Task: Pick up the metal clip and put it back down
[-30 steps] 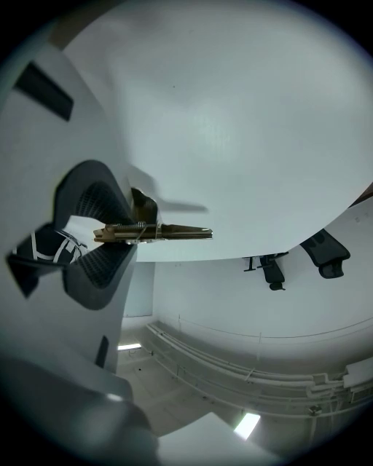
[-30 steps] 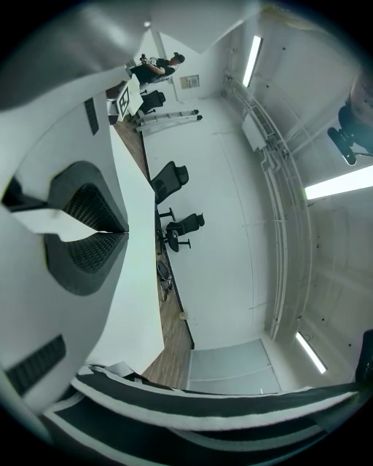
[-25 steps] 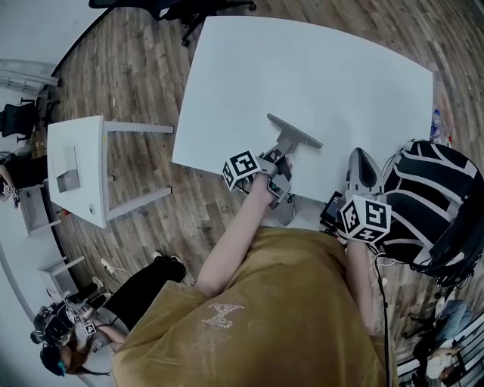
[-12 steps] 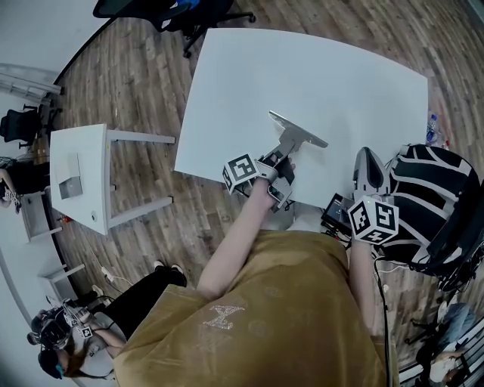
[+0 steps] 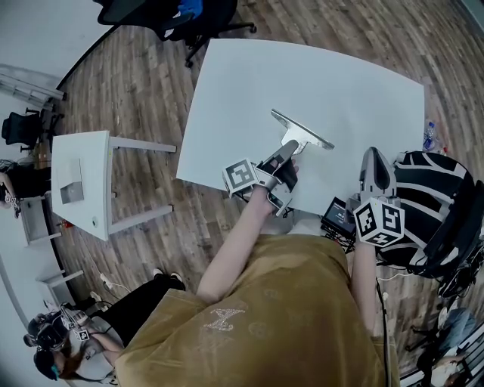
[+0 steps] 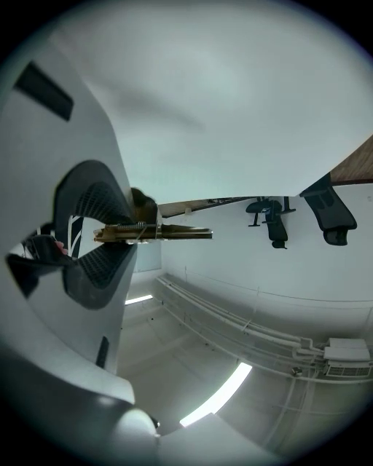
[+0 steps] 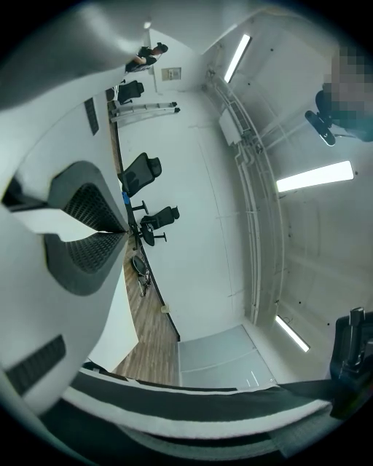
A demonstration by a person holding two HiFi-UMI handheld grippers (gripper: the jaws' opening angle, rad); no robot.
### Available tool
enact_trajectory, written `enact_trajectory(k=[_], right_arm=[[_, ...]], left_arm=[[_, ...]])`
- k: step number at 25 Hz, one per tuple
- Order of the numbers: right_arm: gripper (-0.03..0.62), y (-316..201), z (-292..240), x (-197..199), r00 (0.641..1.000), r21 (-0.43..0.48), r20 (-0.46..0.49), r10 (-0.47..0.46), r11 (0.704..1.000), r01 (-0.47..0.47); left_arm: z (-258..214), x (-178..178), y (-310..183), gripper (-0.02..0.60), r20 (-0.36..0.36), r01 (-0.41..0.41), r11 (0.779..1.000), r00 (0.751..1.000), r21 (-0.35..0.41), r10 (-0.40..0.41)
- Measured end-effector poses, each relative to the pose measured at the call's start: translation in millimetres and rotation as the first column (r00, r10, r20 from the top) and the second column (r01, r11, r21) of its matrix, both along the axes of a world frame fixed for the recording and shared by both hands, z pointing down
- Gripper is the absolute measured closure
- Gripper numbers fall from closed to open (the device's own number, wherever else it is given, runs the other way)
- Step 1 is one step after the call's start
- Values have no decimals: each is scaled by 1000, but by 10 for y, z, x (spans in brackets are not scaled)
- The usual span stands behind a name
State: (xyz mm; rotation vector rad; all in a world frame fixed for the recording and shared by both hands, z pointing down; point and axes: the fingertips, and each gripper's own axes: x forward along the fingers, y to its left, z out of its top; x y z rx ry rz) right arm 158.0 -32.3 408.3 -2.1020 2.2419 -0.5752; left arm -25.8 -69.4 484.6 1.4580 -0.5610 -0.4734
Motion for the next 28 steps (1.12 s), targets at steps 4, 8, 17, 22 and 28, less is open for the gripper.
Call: enact_trajectory(k=[4,8,17,22,28], right_arm=[[585,-13,-44,-31,1000,7,-15,-7,1000,7],[585,-5,-95,-62,1000,20,-16,-14,1000,14],[585,-37,-285,-62,1000,58,-9,-14,998,14],[585,-7,-349,-38,1000,75,-8,-16,997,16],[585,-1,-429,-47,1000,98,-3,-20,995,21]], left_arm=[[-163,35,-18,500,-25,-10,999,1000,42,11],[-357,65,-26,500,-57,-13,997,998,81,18],[-905,74,-82,500,-146,13,986,989,163,11],[-1111,92,-85,500,-187,27,978,982,209,13],[-1232,85,-56,500,-214,32,972,977,233,19]])
